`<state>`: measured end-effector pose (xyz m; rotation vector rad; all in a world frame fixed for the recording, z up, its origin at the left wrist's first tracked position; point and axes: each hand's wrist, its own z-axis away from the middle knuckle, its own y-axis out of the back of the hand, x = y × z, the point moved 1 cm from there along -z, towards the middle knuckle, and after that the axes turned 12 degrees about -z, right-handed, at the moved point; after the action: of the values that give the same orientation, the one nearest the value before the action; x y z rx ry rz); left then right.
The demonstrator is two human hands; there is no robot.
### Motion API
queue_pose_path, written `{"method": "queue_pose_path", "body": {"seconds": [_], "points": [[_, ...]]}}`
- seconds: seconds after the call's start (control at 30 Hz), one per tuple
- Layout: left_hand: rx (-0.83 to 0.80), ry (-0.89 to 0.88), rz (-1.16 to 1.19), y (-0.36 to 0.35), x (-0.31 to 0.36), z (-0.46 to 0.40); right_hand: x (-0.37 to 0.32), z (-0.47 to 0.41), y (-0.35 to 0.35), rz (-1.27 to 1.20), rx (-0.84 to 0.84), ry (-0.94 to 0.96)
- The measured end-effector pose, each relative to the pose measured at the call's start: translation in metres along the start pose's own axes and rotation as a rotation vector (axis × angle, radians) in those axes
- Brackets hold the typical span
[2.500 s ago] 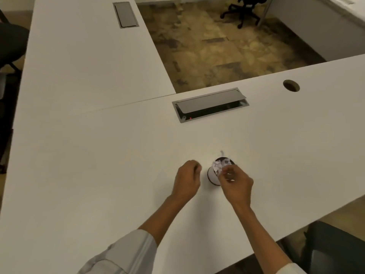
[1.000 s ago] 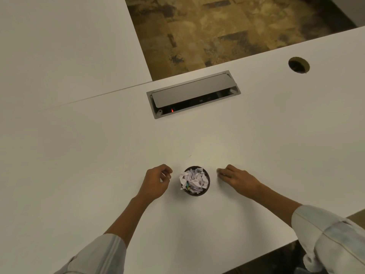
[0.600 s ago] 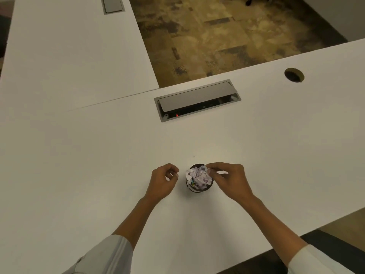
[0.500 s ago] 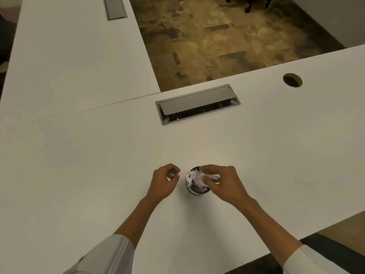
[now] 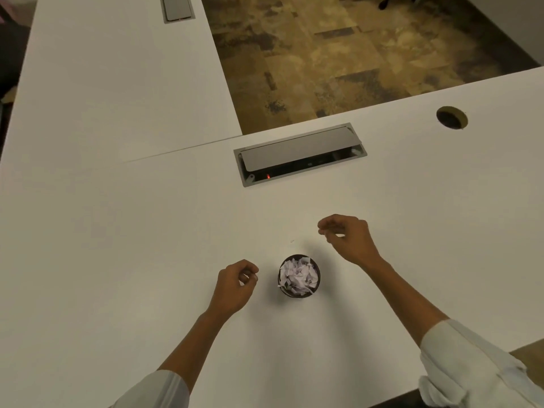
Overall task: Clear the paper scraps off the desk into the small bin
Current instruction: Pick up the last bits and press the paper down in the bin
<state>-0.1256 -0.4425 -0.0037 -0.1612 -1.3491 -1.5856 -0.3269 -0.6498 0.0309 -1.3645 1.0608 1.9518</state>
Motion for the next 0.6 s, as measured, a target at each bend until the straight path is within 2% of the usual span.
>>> {"method": "queue_pose_path", "body": {"seconds": [0.07,0.17,0.3,0.4,0.6], "points": [[-0.001,0.006,-0.018,-0.003,-0.002,-0.004,0.012,-0.018,-0.008,0.228,-0.132,0.112],[-0.005,0.001,-0.042,-0.01,-0.006,-0.008,0.032,-0.038,-0.029,0.633,-0.453,0.292],[-0.024,-0.014,-0.082,-0.021,-0.015,-0.009,0.054,-0.044,-0.043,0.874,-0.721,0.559],[-0.04,0.0,-0.102,-0.026,-0.022,-0.01,0.072,-0.032,-0.038,0.876,-0.727,0.685],[-0.039,-0.03,-0.132,-0.029,-0.017,-0.019,0.094,0.003,-0.018,0.836,-0.623,0.758]]}}
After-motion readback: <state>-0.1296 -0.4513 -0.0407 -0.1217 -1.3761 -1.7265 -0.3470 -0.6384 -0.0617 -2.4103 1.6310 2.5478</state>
